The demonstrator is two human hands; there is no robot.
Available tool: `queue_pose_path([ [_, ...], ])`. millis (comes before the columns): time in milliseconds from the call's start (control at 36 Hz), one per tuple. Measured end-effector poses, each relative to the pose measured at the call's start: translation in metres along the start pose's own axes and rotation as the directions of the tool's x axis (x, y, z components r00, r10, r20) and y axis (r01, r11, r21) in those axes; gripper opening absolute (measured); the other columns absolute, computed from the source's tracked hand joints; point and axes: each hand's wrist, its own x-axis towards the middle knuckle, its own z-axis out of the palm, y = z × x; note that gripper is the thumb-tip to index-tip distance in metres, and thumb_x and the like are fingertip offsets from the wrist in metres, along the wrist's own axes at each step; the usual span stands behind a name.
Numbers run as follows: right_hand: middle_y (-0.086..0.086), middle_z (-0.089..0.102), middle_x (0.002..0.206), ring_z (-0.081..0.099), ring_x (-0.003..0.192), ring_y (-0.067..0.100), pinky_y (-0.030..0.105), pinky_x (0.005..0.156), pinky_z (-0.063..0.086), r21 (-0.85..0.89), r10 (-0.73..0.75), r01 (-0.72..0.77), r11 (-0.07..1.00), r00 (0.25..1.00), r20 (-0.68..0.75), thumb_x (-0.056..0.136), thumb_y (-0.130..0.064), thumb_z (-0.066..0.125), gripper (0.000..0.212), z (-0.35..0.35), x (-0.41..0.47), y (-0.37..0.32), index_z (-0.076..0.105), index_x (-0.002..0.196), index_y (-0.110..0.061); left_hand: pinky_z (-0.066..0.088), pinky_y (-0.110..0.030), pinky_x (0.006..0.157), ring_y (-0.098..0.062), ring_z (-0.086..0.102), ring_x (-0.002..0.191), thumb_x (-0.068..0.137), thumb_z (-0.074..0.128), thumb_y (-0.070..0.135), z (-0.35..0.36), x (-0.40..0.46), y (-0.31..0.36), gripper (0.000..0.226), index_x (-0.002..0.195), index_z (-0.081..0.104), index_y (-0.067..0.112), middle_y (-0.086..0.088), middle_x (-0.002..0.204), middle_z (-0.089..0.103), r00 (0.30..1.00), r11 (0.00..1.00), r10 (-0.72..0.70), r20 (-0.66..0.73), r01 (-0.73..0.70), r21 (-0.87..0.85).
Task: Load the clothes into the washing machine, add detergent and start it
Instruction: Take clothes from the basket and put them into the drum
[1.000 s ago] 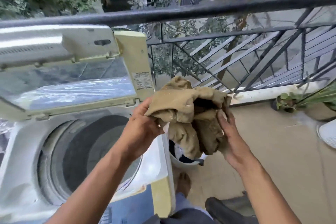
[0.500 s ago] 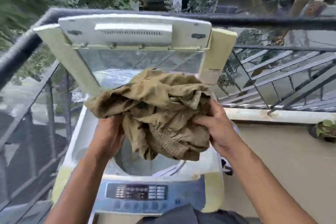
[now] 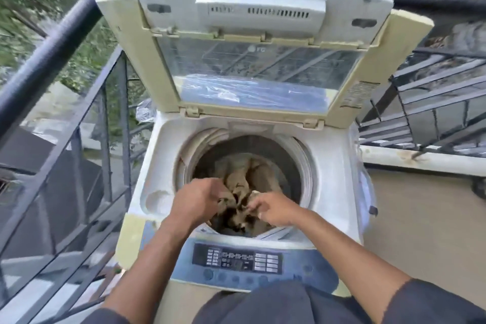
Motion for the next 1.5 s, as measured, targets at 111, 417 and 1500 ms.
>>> queue_pose_path([
  [111,-0.003,0.065,0.134,0.061,0.125,0.018,0.028,0.103,0.047,0.020,-0.020,0.022,1.000,0.997,-0.068,0.100,-0.015,0.059,0.028,-0.003,-0.008,-0.002,0.069,0.124,-0.024,0.060,-0.037,0.092,-0.018,0.072,0.106,0.087,0.046,0.032,0.009,0.005,0.006,0.042,0.121,0.069,0.042,0.015,0.115,0.077,0.998,0.998,0.036,0.058,-0.032,-0.058],
  [417,-0.016,0.075,0.099,0.069,0.086,0.003,0.026,0.082,0.057,0.291,-0.029,0.281,0.915,0.764,-0.645,0.096,-0.022,0.069,0.018,-0.070,-0.084,0.049,0.074,0.108,-0.034,0.058,-0.038,0.096,-0.009,0.072,0.103,0.101,0.062,0.031,-0.008,0.015,0.097,0.024,0.122,0.073,0.033,0.014,0.116,0.077,0.965,0.924,0.261,0.000,-0.250,-0.289],
  [1500,0.019,0.059,0.134,0.059,0.119,0.041,0.044,0.092,0.053,0.402,0.434,-0.344,0.849,0.887,-0.157,0.096,-0.023,0.059,0.052,-0.078,0.223,0.551,0.045,0.145,-0.012,0.035,-0.021,0.086,-0.008,0.050,0.105,0.102,0.056,0.021,0.383,0.263,0.375,0.037,0.140,0.056,0.017,0.017,0.113,0.047,0.903,0.904,-0.259,0.343,0.351,-0.243],
])
